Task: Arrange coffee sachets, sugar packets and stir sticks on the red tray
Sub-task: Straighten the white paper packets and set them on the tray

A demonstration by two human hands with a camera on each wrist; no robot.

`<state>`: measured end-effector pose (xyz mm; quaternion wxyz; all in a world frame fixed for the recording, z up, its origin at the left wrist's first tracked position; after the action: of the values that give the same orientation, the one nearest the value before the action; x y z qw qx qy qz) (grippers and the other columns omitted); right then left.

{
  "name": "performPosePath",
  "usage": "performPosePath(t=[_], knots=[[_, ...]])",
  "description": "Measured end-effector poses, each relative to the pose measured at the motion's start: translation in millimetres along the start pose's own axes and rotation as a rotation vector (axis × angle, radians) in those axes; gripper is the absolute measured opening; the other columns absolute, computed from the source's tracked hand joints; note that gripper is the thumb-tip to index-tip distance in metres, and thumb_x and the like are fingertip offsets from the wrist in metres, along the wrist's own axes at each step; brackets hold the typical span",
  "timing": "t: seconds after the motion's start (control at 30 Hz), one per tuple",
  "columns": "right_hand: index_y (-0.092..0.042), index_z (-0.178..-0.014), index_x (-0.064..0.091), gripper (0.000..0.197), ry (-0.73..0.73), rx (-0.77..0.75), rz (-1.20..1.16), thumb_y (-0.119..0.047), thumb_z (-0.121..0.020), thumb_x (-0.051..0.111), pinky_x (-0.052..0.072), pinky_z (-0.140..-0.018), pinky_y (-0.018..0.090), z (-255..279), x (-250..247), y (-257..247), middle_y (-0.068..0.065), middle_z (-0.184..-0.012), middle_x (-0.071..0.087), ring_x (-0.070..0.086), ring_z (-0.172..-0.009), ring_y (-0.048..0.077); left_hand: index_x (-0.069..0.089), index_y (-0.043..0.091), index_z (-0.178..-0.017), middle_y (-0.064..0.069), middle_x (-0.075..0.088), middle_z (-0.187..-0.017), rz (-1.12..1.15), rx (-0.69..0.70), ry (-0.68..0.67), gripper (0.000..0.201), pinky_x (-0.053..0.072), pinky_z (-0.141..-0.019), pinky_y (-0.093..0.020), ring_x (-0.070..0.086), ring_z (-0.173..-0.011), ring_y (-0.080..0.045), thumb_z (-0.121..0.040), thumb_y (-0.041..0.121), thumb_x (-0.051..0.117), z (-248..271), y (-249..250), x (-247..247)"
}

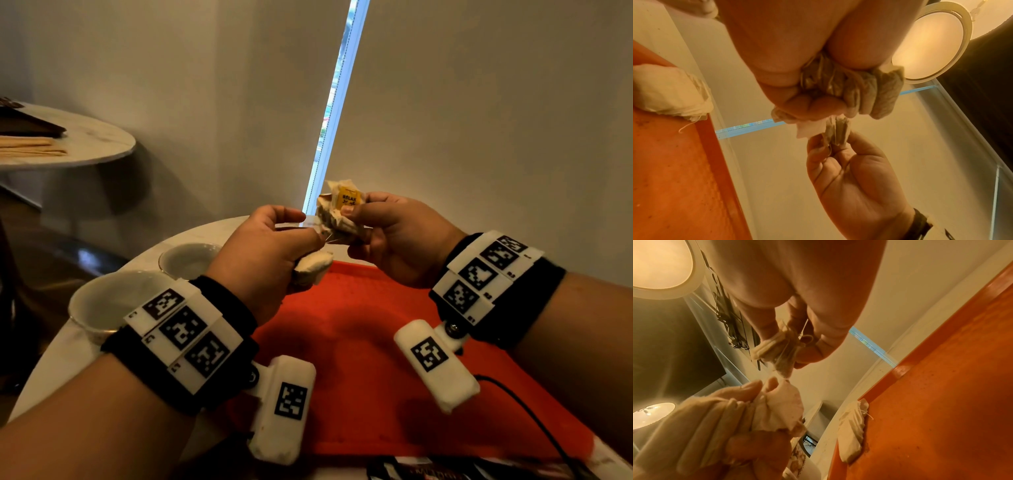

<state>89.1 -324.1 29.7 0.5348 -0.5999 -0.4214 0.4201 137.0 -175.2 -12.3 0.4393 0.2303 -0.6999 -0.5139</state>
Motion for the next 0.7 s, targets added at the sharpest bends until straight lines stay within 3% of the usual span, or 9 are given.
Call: performPosePath(t=[0.17, 0.3, 0.5, 0.6, 0.7], knots=[[-0.008, -0.101, 0.064, 0.013, 0.019, -0.024, 0.004, -0.005, -0.093, 0.054, 0.048, -0.061, 0.03, 0.2, -2.7, -2.7, 0.013, -0.09, 0.072, 0.07, -0.08, 0.028, 0.06, 0.011, -0.112, -0.015, 0.065, -0.083, -0.01, -0.01, 0.006, 0.026, 0.042, -0.037, -0.019, 0.058, -0.041, -0.012, -0.089, -0.003, 0.064, 0.3, 0.3, -0.5], [0.002, -0.107, 0.062, 0.018, 0.006, -0.04, -0.102, 0.003, -0.094, 0.05, 0.061, -0.071, 0.043, 1.4, 1.4, -1.9, 0.018, -0.094, 0.068, 0.067, -0.085, 0.034, 0.064, 0.007, -0.101, -0.014, 0.062, -0.071, -0.043, -0.016, 0.007, 0.019, 0.039, -0.036, -0.018, 0.052, -0.037, -0.012, -0.088, -0.006, 0.06, 0.5, -1.8, 0.0], [0.003, -0.105, 0.062, 0.017, -0.013, -0.036, -0.171, 0.007, -0.094, 0.049, 0.06, -0.062, 0.032, 1.7, 3.7, 1.8, 0.014, -0.085, 0.072, 0.072, -0.074, 0.025, 0.061, 0.008, -0.09, -0.013, 0.061, -0.074, -0.07, -0.019, 0.012, 0.015, 0.044, -0.037, -0.021, 0.059, -0.042, -0.013, -0.09, -0.006, 0.055, 0.4, -2.5, -0.8], [0.002, -0.104, 0.063, 0.017, -0.022, -0.044, -0.173, 0.006, -0.093, 0.05, 0.062, -0.067, 0.034, 3.6, 4.0, 0.4, 0.014, -0.087, 0.073, 0.072, -0.076, 0.025, 0.059, 0.01, -0.086, -0.015, 0.06, -0.074, -0.05, -0.029, 0.011, 0.018, 0.044, -0.037, -0.022, 0.06, -0.046, -0.019, -0.091, -0.006, 0.052, 0.2, -2.5, -2.7], [0.003, -0.105, 0.063, 0.018, 0.024, -0.093, -0.208, 0.006, -0.094, 0.049, 0.062, -0.071, 0.038, 4.6, -0.8, -7.2, 0.016, -0.091, 0.071, 0.07, -0.079, 0.026, 0.06, 0.011, -0.093, -0.014, 0.059, -0.074, -0.086, -0.036, 0.016, 0.018, 0.045, -0.038, -0.022, 0.059, -0.045, -0.019, -0.091, -0.006, 0.053, 0.0, -4.8, -2.3]])
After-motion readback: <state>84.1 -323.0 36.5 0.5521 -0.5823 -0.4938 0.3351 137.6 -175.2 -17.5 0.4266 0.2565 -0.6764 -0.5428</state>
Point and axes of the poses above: each hand's wrist, its own z-axis away from the middle knuckle, its own x-axis out of the palm, y = z × x, the point moved 4 cm from there along -z, towards the middle knuckle
